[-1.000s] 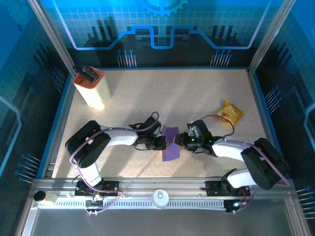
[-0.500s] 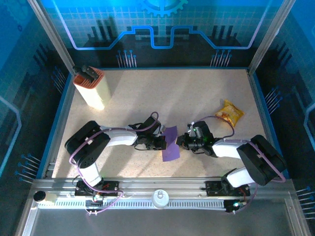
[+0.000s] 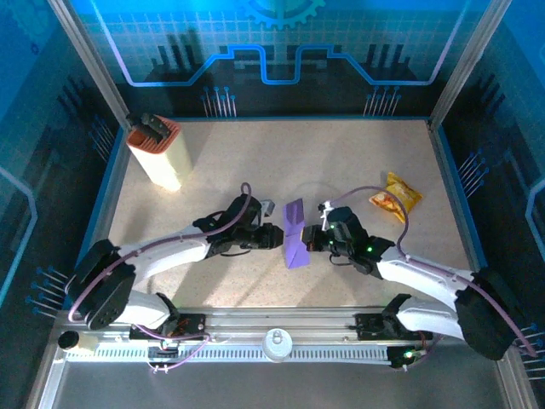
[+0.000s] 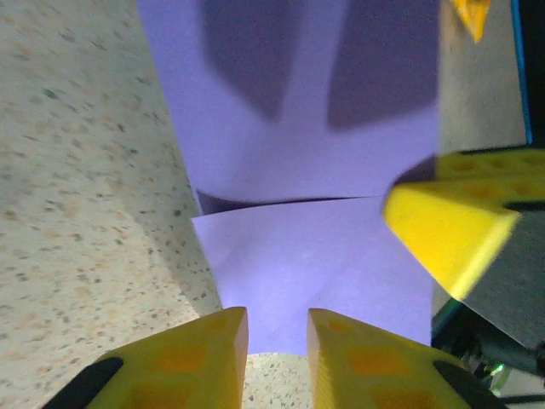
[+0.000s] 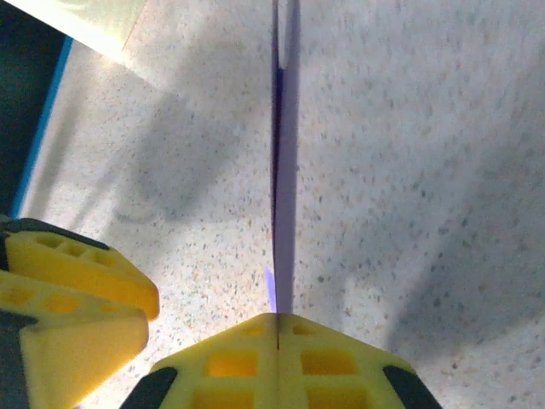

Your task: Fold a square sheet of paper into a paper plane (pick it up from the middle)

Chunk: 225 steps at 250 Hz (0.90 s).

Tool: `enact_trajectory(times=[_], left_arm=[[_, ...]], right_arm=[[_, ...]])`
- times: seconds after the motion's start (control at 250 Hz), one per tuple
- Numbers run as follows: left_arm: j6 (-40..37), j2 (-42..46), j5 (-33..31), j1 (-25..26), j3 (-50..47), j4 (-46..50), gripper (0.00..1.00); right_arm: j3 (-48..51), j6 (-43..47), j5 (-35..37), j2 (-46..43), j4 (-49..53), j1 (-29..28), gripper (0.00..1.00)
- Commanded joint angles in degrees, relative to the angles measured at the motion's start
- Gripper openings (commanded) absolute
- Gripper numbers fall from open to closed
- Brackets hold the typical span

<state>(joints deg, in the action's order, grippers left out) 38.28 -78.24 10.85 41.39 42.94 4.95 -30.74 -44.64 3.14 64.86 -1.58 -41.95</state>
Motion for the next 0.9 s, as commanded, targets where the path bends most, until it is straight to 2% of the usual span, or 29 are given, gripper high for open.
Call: enact_trajectory(times=[0.0,0.096,0.164,0.34,0.595,0.711,0.895], left_arm=[[2.77,4.44,-5.96,-2.38,-3.28,3.24,0.29],[4.87,8.04,-7.09,-4.89,-5.88,3.06,0.30],[5.81,10.32,-7.48,-6.80,-7.26,3.71,0.30],[6.02,16.28,-9.61,-10.72,-8.75,8.73,0.34],[6.48,23.91,-12.37,-17.70,-9.69,16.62,0.37],[6.19,25.49,-10.90,-19.82,-9.64,17.96,0.37],[6.96,26.07,-9.87,-20.12,-9.48,19.37,0.37]], right_arm=[[-7.64,8.64,21.76,-0.76,19.74,-5.72,0.03],[-15.13,11.02,34.41,3.29,31.52,-10.36,0.03],[-20.10,12.60,40.86,7.56,37.84,-12.97,0.03],[-34.03,8.33,50.41,21.31,55.22,-16.11,0.03],[-47.74,3.34,55.82,39.66,71.22,-18.89,0.04],[-51.31,3.55,55.63,44.37,73.39,-20.09,0.06],[-55.70,4.74,53.54,48.58,74.77,-20.66,0.07]])
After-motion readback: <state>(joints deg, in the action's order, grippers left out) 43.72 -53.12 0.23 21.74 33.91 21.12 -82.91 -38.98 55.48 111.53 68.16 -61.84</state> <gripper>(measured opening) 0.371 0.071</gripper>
